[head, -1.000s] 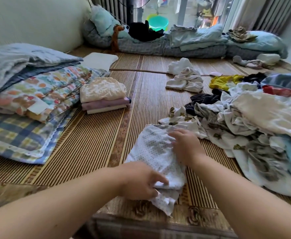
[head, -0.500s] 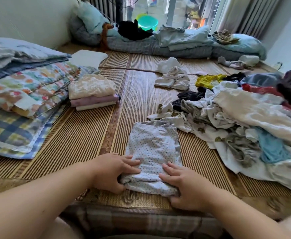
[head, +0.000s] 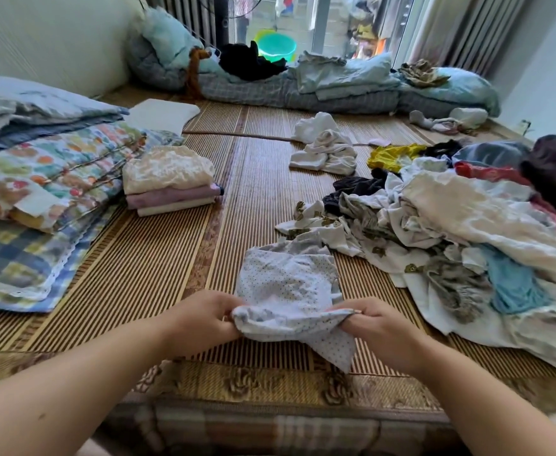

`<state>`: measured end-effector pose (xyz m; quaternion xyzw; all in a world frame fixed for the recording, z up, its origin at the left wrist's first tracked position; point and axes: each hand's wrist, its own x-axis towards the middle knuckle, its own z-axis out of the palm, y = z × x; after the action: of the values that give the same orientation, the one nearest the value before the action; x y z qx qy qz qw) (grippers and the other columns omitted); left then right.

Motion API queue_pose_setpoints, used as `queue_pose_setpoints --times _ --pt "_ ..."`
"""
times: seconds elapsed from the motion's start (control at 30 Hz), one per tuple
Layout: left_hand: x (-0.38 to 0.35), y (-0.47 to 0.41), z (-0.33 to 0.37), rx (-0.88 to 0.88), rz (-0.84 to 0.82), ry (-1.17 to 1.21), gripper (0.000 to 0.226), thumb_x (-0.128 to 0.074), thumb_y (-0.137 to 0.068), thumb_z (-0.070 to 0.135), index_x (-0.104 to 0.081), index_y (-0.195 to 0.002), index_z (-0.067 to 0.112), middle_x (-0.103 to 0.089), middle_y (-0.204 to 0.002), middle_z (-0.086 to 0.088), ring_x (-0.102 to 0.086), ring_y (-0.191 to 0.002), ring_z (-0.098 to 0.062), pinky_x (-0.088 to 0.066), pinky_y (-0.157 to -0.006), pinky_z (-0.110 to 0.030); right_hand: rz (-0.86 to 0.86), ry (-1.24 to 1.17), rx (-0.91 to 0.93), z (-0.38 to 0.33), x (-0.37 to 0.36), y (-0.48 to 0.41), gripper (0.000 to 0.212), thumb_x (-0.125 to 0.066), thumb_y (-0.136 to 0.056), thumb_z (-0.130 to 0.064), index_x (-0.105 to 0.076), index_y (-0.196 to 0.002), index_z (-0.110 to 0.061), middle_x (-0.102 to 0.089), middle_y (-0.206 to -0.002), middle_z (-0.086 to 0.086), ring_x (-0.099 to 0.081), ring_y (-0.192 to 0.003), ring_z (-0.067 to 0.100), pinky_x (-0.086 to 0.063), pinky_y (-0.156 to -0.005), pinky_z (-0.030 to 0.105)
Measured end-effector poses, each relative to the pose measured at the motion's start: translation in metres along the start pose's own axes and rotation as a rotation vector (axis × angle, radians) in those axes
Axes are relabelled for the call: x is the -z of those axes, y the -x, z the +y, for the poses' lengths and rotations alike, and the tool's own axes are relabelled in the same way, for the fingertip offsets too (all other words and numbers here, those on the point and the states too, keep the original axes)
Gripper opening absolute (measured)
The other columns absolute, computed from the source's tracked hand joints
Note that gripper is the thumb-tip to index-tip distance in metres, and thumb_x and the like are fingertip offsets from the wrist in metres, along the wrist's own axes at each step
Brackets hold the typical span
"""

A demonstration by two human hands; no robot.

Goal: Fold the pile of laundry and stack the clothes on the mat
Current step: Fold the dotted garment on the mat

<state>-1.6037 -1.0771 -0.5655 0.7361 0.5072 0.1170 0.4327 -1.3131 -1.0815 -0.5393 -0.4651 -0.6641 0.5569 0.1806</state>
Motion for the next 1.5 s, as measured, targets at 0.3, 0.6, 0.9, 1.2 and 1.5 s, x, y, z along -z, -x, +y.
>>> queue_pose_setpoints --times 0.3,0.6,0.9,1.2,1.5 --pt "0.028 -0.041 0.021 0.13 0.156 0.486 0.038 -0.05 -0.096 0.035 -0.06 -0.109 0.0 -0.071 -0.093 -0.009 -0.069 -0.08 -0.022 -0.06 -0.067 -0.032 0.192 -0.016 -0.047 -0.049 0.05 -0.075 0.028 -0.041 -0.098 -0.007 -0.051 -0.111 0.016 -0.053 -0.09 0.018 -0.049 -0.069 0.022 -0.044 -0.06 0.028" --pt "0.027 -0.087 -0.013 0.543 0.325 -0.134 0.051 -0.05 -0.088 0.064 -0.06 -0.069 0.018 -0.044 -0.053 0.009 -0.033 -0.037 -0.004 -0.03 -0.036 -0.015 0.383 0.459 -0.25 -0.01 0.042 -0.133 0.043 -0.052 -0.095 -0.05 -0.059 -0.119 -0.015 -0.066 -0.09 0.0 -0.054 -0.057 0.002 -0.036 -0.041 0.013" --pt "-0.003 -0.08 0.004 0.441 0.418 0.108 0.039 -0.055 -0.096 0.039 -0.038 -0.116 0.011 -0.057 -0.076 0.001 -0.044 -0.051 -0.006 -0.035 -0.043 -0.015 0.403 0.444 -0.403 0.013 -0.005 -0.107 0.038 -0.065 -0.083 -0.055 -0.065 -0.078 -0.017 -0.065 -0.07 -0.003 -0.052 -0.056 0.011 -0.043 -0.052 0.024" --pt "0.007 -0.044 0.013 0.309 0.246 0.734 0.032 -0.055 -0.093 0.008 -0.067 -0.11 0.033 -0.064 -0.111 -0.004 -0.044 -0.053 -0.006 -0.041 -0.051 -0.02 0.396 -0.228 -0.306 -0.011 -0.011 -0.089 0.034 -0.072 -0.084 -0.026 -0.052 -0.11 -0.016 -0.07 -0.097 0.014 -0.072 -0.079 0.034 -0.06 -0.071 0.051" --pt "0.122 -0.028 -0.004 0.116 0.545 0.706 0.045 -0.05 -0.096 0.003 -0.054 -0.134 0.026 -0.058 -0.116 -0.017 -0.053 -0.082 -0.032 -0.045 -0.073 -0.045 0.287 -0.218 0.019 -0.111 0.002 -0.183 0.037 -0.063 -0.089 -0.01 -0.048 -0.122 -0.013 -0.066 -0.104 0.017 -0.072 -0.082 0.031 -0.061 -0.069 0.044"
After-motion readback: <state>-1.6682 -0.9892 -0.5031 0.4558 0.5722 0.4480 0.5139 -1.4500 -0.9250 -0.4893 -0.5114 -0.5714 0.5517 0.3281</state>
